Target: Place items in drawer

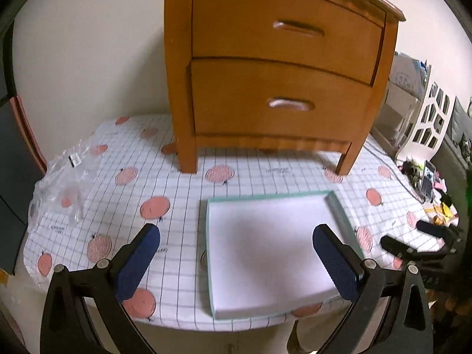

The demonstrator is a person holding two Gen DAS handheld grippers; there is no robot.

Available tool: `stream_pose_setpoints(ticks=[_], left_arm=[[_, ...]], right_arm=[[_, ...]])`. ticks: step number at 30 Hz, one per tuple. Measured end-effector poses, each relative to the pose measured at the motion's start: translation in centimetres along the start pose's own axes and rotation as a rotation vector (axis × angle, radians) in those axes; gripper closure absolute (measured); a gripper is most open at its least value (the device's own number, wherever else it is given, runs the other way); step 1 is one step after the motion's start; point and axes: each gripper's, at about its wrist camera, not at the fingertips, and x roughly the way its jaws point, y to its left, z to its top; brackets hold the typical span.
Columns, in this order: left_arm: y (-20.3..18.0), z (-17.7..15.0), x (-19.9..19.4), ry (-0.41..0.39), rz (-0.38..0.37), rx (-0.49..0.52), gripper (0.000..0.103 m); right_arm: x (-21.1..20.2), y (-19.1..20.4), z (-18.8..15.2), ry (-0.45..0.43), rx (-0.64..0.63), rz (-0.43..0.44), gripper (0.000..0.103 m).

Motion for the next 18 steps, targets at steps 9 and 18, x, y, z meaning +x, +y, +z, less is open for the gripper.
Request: stream_pose_setpoints(ticks=[9, 18], left_arm=[[0.1, -2.1, 0.0, 0.032, 0.016, 0.002, 0.000], [0.1, -3.3, -0.5, 0.032, 0.020, 0.004, 0.000]], right_arm=[[-2.0, 0.8, -0.8, -0.055, -0.008, 0.011, 0.000], [-3.0, 1.1, -1.5, -0.088, -0.022, -0.002, 0.000]])
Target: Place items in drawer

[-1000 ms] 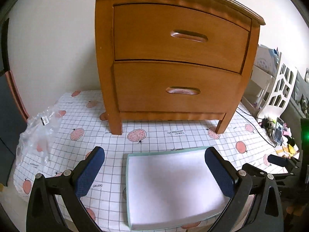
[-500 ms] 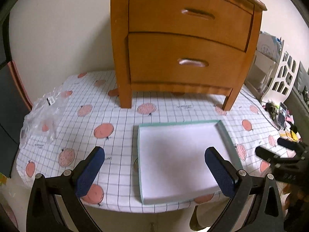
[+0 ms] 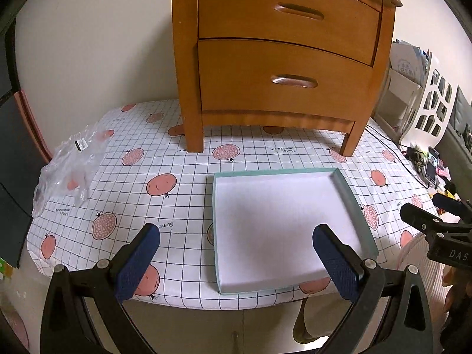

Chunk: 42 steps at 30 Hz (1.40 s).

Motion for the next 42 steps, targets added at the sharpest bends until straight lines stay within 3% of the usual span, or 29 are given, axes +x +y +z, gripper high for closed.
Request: stream_pose_setpoints(ticks=[42], left_arm=[[0.5, -1.4, 1.1, 0.062, -0.001, -0.025, 0.000]], right_arm=[[0.0, -0.2, -0.3, 0.011, 0.008, -0.001, 0.000]])
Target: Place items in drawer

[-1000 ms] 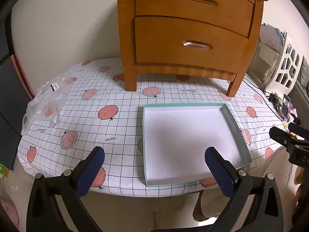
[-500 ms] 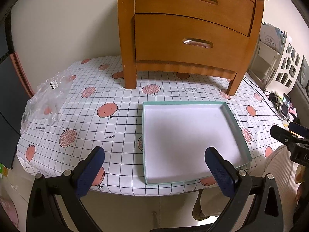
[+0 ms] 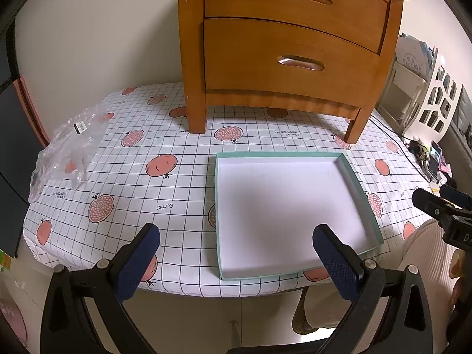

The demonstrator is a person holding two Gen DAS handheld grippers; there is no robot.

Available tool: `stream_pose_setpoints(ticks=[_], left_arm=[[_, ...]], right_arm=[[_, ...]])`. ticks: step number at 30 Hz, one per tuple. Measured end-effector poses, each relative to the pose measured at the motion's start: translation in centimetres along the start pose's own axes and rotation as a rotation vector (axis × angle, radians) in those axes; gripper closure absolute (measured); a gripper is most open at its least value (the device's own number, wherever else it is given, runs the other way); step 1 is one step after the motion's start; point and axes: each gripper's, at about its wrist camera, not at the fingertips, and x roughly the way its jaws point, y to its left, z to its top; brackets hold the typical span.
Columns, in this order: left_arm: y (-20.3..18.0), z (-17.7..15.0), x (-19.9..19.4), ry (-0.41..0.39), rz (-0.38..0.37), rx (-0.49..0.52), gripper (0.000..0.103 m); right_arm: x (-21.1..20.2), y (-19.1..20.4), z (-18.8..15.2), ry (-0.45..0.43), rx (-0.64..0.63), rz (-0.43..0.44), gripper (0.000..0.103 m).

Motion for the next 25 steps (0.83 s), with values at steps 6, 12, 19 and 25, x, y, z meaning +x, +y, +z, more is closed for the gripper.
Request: stream_pose_setpoints(ticks=[6, 12, 19, 25], left_arm=[[0.06, 0.00, 0.01, 0.001, -0.003, 0.000, 0.000], [-0.06, -0.03, -0.02, 0.001, -0.001, -0.002, 0.000], [0.05, 0.01, 0.02, 0.004, -0.004, -0.004, 0.000], [0.27, 0.06, -0.27, -0.020, 0.000, 0.002, 0.000]], right_arm=[[-0.02, -0.02, -0.04, 0.001, 0.002, 0.000, 0.000], [0.00, -0.05, -0.07, 0.001, 0.002, 0.001, 0.000], [-0.01, -0.12, -0.22, 0.001, 0.006, 0.000, 0.000], [0.01, -0.14, -0.22, 0.002, 0.007, 0.000, 0.000]])
